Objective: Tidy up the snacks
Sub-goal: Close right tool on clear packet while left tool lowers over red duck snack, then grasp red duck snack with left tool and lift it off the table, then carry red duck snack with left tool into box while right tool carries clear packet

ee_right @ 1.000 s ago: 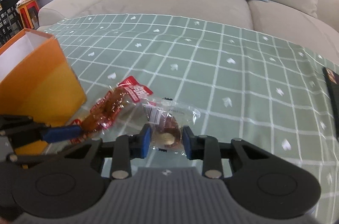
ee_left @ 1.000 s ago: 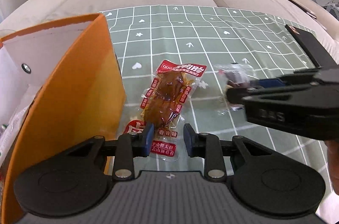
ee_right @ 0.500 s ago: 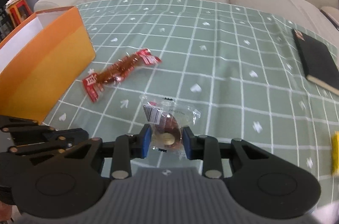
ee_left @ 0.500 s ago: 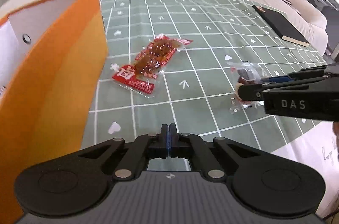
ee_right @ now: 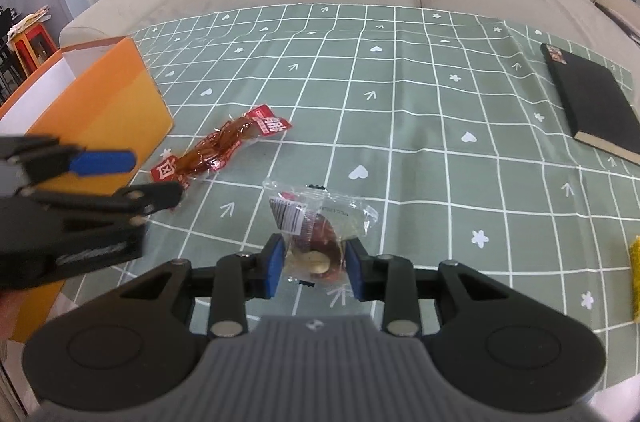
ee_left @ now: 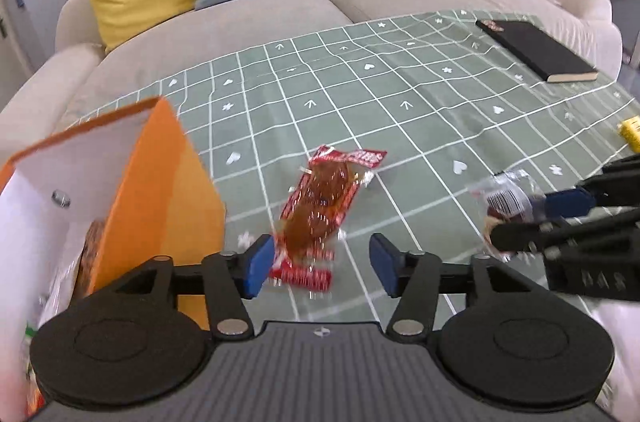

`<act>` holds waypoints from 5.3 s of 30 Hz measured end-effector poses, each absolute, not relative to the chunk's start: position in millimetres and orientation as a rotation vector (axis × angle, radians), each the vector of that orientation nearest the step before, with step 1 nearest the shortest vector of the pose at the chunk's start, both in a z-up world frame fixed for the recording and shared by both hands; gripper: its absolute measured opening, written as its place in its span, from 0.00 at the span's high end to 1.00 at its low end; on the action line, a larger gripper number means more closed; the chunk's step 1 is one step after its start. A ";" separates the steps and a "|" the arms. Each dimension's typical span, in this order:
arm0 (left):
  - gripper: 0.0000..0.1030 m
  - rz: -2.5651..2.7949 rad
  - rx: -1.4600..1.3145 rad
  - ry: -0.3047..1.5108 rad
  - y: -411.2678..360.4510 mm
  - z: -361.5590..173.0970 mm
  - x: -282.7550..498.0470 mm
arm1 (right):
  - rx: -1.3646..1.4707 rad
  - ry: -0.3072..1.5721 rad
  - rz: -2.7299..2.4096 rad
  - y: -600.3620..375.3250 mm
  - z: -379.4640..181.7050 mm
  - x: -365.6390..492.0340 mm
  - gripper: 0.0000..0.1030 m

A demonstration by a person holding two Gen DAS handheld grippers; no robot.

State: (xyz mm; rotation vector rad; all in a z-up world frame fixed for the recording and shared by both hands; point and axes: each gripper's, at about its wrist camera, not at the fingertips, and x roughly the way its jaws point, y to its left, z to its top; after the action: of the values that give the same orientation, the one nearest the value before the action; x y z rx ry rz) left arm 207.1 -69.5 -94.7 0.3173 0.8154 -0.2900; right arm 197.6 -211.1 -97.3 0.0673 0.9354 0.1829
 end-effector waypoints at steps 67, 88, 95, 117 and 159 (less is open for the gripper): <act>1.00 -0.250 0.016 0.844 -35.1 -46.7 121.1 | 0.048 0.968 0.270 -179.9 -74.7 135.3 0.71; 0.22 -0.543 0.516 0.967 -73.7 -109.9 144.5 | 0.124 1.081 0.228 -193.1 -98.3 144.3 0.70; 0.21 -0.578 0.479 0.965 -78.7 -118.3 158.2 | 0.112 1.072 0.234 -189.6 -100.6 150.9 0.70; 0.64 -0.235 0.218 0.930 -60.1 -109.7 134.3 | 0.148 1.047 0.224 -192.1 -99.9 157.4 0.71; 0.64 0.009 -0.098 0.680 69.1 41.5 112.6 | -0.021 0.710 0.489 -70.3 28.5 135.0 0.71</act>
State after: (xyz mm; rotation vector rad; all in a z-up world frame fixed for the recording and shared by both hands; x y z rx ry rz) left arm 112.6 69.1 41.5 -0.0985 0.6805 0.0088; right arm 135.0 -70.3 28.5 -0.0213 0.7097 0.4886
